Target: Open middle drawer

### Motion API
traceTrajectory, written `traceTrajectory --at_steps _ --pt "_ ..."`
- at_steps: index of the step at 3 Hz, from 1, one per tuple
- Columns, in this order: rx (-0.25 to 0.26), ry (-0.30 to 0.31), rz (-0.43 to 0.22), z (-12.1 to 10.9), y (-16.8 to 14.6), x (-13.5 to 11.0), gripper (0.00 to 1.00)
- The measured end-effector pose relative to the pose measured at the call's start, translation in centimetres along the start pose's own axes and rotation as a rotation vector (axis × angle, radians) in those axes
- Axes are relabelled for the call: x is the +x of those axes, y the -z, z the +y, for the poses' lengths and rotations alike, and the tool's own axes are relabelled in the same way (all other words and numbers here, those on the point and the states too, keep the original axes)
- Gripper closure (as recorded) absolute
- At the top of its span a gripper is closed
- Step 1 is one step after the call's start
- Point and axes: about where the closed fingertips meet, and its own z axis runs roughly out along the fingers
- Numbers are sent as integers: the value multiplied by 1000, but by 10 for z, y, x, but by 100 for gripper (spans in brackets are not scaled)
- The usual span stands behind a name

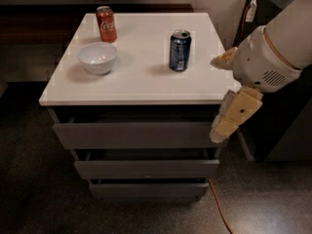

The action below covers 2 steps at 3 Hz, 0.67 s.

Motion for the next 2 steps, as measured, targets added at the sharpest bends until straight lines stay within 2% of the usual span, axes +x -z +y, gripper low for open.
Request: traceTrajectory --at_steps 1,2 --pt "-51 74 -62 16 -40 -24 0" --pt "-85 109 -76 25 -64 -35 0"
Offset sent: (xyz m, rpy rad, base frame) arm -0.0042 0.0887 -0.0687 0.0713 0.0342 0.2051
